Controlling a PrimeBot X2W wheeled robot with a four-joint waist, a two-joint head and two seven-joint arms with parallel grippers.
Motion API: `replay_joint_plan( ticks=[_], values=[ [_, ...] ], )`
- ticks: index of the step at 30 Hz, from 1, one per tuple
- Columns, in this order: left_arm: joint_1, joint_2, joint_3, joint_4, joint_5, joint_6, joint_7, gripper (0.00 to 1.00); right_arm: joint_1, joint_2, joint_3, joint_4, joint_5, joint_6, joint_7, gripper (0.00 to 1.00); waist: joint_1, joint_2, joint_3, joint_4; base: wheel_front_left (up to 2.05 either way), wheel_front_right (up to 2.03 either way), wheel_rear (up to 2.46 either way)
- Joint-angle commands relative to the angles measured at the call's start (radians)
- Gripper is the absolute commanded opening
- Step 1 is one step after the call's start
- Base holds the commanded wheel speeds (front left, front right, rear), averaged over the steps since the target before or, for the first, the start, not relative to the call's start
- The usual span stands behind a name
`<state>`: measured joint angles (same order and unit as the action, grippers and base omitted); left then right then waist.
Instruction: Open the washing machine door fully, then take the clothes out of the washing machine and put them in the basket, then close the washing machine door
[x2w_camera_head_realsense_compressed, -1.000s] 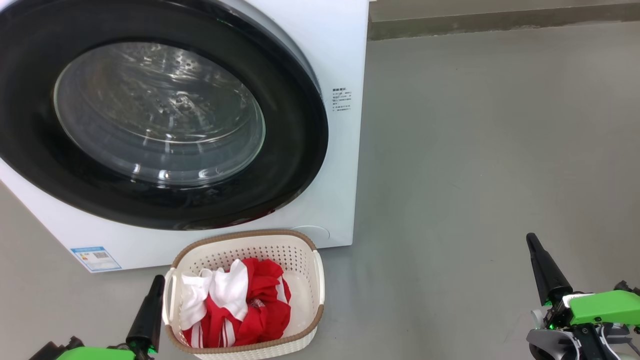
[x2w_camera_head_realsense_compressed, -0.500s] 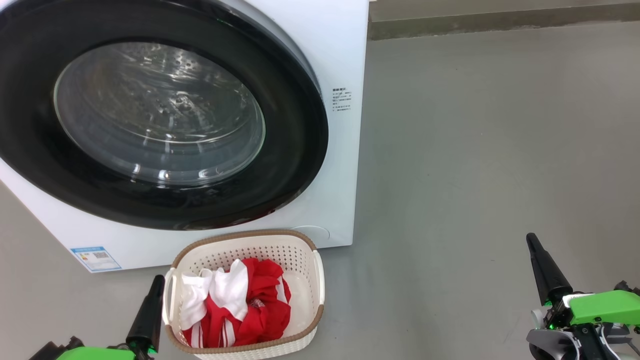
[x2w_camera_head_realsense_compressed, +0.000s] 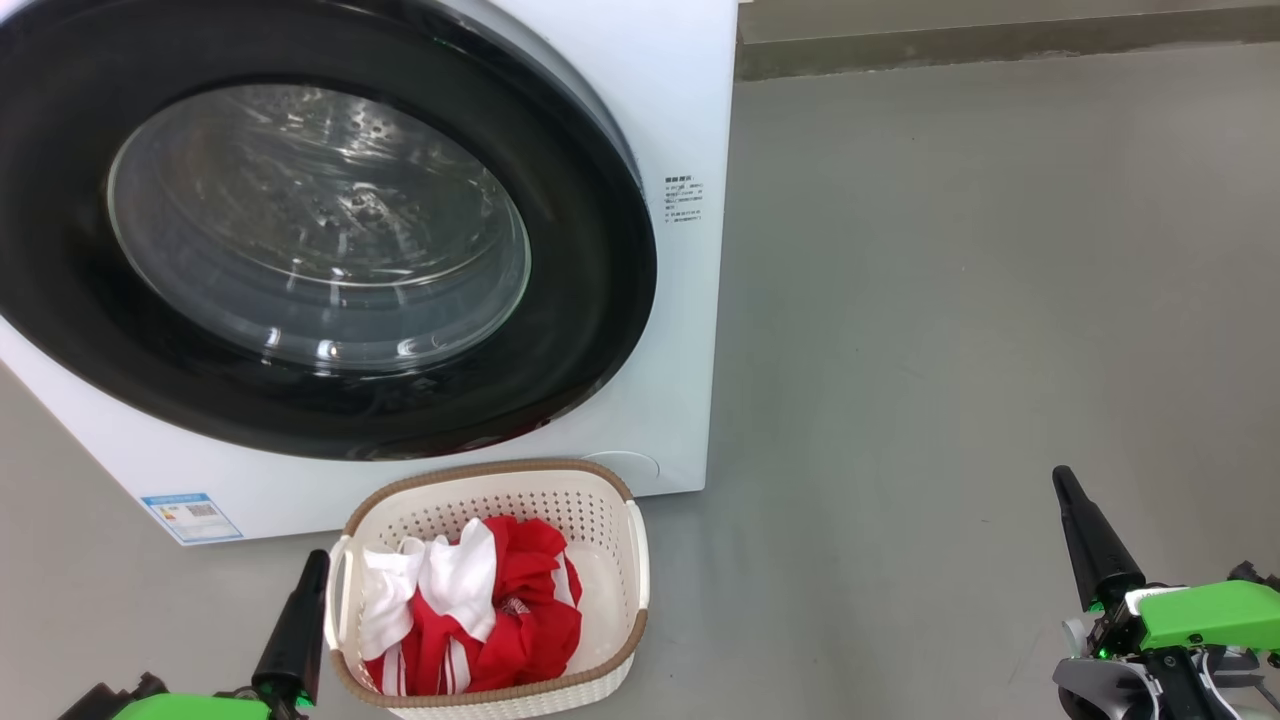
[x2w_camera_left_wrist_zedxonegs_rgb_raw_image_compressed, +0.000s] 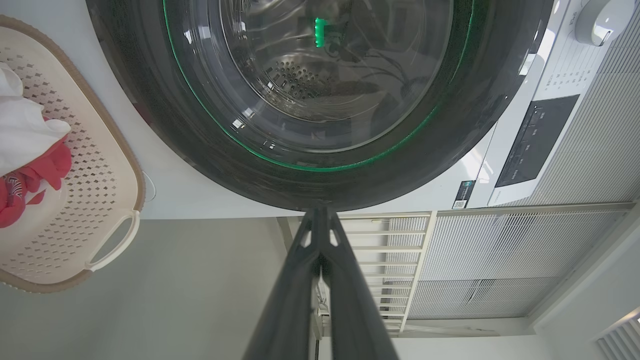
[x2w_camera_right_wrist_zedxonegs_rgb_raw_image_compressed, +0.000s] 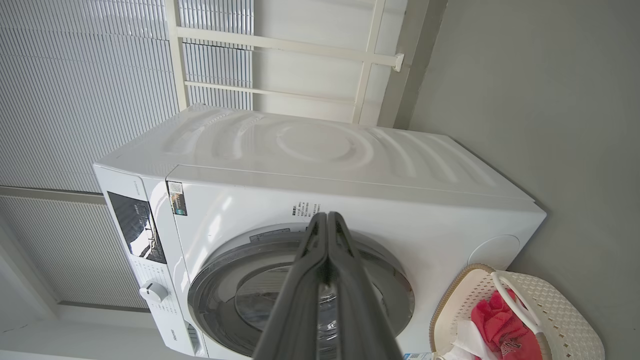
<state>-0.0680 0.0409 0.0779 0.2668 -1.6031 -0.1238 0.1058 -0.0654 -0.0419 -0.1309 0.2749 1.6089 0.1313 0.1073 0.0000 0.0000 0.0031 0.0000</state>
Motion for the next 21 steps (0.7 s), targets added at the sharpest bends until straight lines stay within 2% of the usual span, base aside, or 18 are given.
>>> replay_joint_plan(
  ticks=[1,21],
  values=[
    [-0.04,0.01,0.037,-0.022,-0.005,-0.007,0.008,0.0,-0.042,-0.008,0.017,-0.03,0.0,-0.001,0.006,0.0,0.0,0.0,0.0,0.0,0.0,0.0,0.0],
    [-0.04,0.01,0.037,-0.022,-0.005,-0.007,0.008,0.0,-0.042,-0.008,0.017,-0.03,0.0,-0.001,0.006,0.0,0.0,0.0,0.0,0.0,0.0,0.0,0.0]
  ],
)
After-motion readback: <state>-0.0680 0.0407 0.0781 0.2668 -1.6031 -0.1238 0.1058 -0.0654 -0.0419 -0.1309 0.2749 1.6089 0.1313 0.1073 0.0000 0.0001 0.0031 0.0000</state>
